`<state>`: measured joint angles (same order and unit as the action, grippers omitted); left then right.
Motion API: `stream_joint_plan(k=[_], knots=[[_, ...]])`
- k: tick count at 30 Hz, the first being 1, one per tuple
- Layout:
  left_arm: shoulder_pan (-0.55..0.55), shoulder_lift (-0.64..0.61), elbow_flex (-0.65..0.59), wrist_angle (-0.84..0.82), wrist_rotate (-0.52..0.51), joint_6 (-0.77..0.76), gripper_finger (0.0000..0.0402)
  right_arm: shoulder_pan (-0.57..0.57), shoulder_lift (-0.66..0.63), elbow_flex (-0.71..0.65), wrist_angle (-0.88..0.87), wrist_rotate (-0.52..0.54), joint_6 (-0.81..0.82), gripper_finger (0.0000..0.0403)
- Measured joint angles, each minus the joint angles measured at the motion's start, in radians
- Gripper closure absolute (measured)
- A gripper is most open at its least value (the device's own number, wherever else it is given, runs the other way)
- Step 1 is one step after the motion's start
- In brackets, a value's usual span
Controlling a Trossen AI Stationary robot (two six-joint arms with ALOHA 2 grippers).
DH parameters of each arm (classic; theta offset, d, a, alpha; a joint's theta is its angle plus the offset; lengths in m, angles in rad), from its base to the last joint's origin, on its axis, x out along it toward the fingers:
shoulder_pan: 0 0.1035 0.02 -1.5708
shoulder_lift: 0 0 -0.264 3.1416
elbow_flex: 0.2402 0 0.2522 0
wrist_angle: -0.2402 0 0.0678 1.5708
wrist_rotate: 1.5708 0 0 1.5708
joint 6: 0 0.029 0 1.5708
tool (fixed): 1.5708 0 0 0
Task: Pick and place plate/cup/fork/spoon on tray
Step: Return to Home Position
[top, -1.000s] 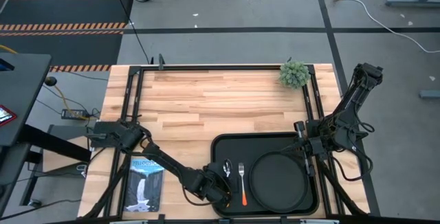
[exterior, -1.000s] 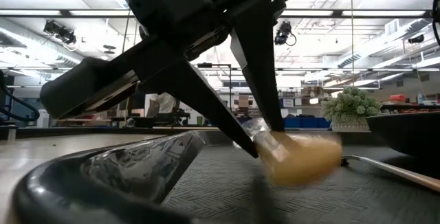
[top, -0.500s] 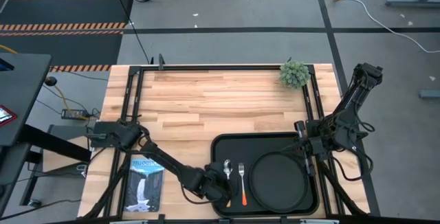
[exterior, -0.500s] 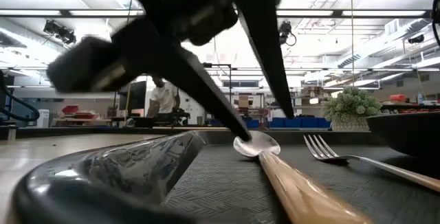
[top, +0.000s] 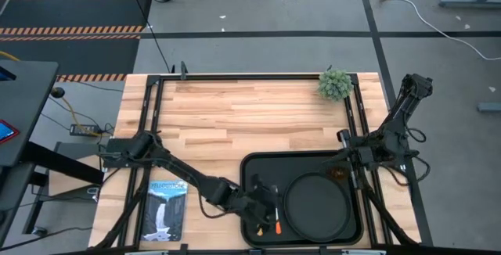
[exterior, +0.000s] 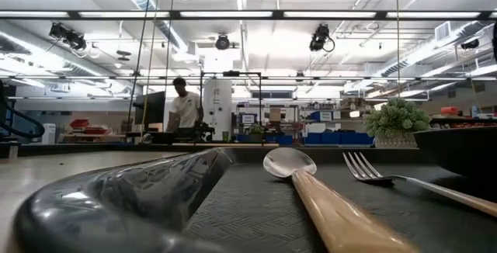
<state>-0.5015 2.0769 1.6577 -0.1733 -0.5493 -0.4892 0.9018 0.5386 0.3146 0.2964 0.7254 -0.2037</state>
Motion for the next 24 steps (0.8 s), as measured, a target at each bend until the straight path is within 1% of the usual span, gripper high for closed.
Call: stream_joint_plan(k=[1,3,6,8,11,13,18,21,24], knots=[[0.010,-0.001,0.000,0.052,-0.008,0.106,0.0285,-0.014,-0.019,-0.033,0.051,-0.024,-0.004,0.0399],[0.027,-0.008,0.000,0.110,-0.021,0.231,0.0285,-0.050,-0.057,-0.098,0.134,-0.075,-0.006,0.0400],[0.054,-0.026,0.001,0.103,-0.013,0.338,0.0285,-0.126,-0.105,-0.165,0.186,-0.126,0.033,0.0401],[0.073,-0.045,-0.001,0.049,0.012,0.397,0.0285,-0.185,-0.126,-0.192,0.176,-0.164,0.080,0.0401],[0.105,-0.072,0.000,-0.005,0.047,0.446,0.0286,-0.272,-0.148,-0.217,0.167,-0.256,0.129,0.0402],[0.123,-0.084,0.000,-0.029,0.047,0.482,0.0286,-0.331,-0.156,-0.228,0.173,-0.311,0.148,0.0402],[0.152,-0.108,0.000,-0.053,0.001,0.548,0.0286,-0.472,-0.169,-0.249,0.153,-0.438,0.213,0.0402],[0.165,-0.113,0.000,-0.065,-0.034,0.554,0.0286,-0.538,-0.180,-0.261,0.146,-0.481,0.250,0.0402],[0.176,-0.113,0.000,-0.084,-0.117,0.554,0.0286,-0.587,-0.198,-0.273,0.136,-0.493,0.263,0.0402]])
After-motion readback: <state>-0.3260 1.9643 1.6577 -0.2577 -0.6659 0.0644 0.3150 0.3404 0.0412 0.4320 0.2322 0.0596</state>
